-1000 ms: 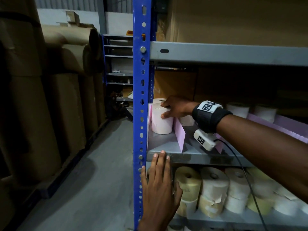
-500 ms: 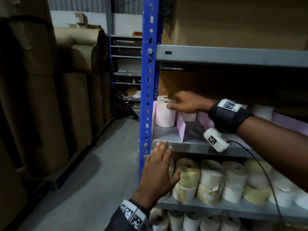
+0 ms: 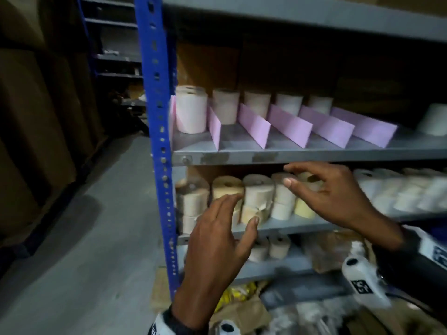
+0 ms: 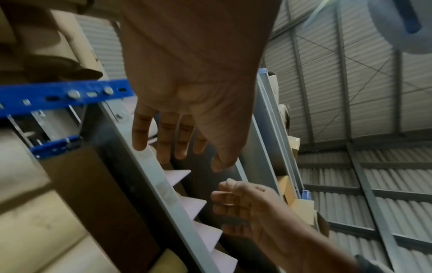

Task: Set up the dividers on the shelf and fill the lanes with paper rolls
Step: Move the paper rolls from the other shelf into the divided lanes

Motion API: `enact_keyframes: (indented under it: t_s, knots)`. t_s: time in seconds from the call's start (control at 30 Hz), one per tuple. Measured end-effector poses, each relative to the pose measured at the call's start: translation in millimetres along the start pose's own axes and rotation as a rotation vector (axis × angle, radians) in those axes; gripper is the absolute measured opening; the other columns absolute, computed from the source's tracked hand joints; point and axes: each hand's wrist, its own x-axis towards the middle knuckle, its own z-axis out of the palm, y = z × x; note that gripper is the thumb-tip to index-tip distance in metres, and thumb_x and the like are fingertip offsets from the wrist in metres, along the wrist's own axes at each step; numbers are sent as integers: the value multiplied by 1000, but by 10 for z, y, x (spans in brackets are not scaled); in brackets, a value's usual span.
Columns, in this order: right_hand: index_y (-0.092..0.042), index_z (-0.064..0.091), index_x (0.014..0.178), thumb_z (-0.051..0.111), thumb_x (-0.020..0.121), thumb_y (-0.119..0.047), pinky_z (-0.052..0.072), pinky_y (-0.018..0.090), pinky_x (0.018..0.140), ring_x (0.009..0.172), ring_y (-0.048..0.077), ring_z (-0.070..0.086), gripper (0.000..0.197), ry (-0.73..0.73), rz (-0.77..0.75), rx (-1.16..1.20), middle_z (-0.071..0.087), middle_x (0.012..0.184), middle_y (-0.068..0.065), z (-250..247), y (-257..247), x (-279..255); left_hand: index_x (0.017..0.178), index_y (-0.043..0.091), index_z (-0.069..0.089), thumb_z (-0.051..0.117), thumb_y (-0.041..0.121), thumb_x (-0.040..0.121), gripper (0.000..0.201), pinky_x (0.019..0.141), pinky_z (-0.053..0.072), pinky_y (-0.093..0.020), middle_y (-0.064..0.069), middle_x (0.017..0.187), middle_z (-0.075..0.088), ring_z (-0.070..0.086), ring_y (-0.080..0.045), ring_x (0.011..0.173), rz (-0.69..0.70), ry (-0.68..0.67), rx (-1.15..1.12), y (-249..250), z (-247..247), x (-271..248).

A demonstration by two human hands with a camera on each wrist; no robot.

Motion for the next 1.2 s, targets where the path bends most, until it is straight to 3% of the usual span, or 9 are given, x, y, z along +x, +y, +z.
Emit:
enact_keyframes:
  t_s: [0.17, 0.37, 0.43, 0.6, 0.73, 0.87, 0.97, 1.07, 1.2]
  knots:
    - [-27, 74, 105, 71, 85, -39, 56, 30, 76, 94, -1, 67, 24, 83, 159, 5, 72, 98, -16, -167, 481, -549, 128, 25, 64, 67, 41, 93, 39, 84, 57, -36, 9, 120, 68, 64, -11, 110, 43, -95, -79, 326, 429, -26]
    - [-21, 75, 101, 70, 87, -32, 52, 16, 77, 89, -2, 67, 18, 232, 303, -43, 73, 94, -14, -763, 1251, -1299, 115, 25, 71, 64, 42, 90, 31, 71, 57, -32, 12, 103, 71, 65, -7, 92, 126, -173, -182, 872, 1210, 99]
    - [-19, 75, 100, 67, 85, -35, 53, 17, 75, 88, -3, 67, 22, 286, 345, -63, 73, 92, -14, -997, 1566, -1519, 112, 25, 72, 63, 44, 91, 30, 71, 54, -25, 14, 98, 70, 64, -2, 88, 173, -172, -209, 1045, 1559, 147]
    - [-26, 74, 99, 68, 86, -35, 50, 9, 74, 89, -12, 64, 17, 343, 419, -98, 69, 93, -28, -1656, 2393, -1889, 105, 25, 75, 58, 48, 91, 32, 66, 56, -30, 16, 95, 73, 68, -1, 87, 218, -166, -279, 1585, 2517, 359]
    - [-44, 67, 99, 68, 87, -40, 42, -1, 73, 90, -17, 61, 13, 384, 439, -115, 66, 91, -37, -2234, 2955, -1927, 103, 26, 77, 59, 49, 89, 32, 64, 56, -29, 18, 92, 73, 67, 3, 86, 224, -154, -332, 2099, 3242, 608]
    - [-52, 64, 91, 66, 87, -45, 47, 4, 70, 87, -11, 64, 10, 456, 412, -90, 68, 93, -33, -2815, 3380, -1773, 100, 27, 78, 61, 47, 88, 29, 70, 52, -17, 23, 91, 72, 65, 7, 87, 248, -141, -359, 2585, 3829, 886]
    - [-49, 66, 91, 66, 87, -45, 50, 9, 65, 83, -8, 65, 6, 529, 379, -69, 69, 90, -30, -3119, 3651, -1606, 100, 29, 77, 62, 48, 88, 28, 72, 51, -16, 25, 92, 72, 64, 10, 90, 247, -134, -369, 2851, 4196, 1070]
    - [-47, 68, 89, 70, 87, -39, 48, 6, 63, 79, -8, 65, 9, 583, 379, -44, 69, 87, -29, -3299, 3935, -1425, 104, 30, 77, 57, 54, 87, 36, 77, 51, -14, 24, 94, 72, 64, 9, 93, 244, -142, -373, 3026, 4554, 1246]
    - [-29, 75, 96, 72, 84, -38, 43, 4, 64, 70, -10, 63, 15, 577, 390, -37, 72, 87, -23, -3449, 4331, -1044, 103, 32, 74, 71, 39, 89, 16, 84, 57, -28, 22, 94, 73, 67, 5, 92, 154, -183, -434, 3234, 5032, 1573]
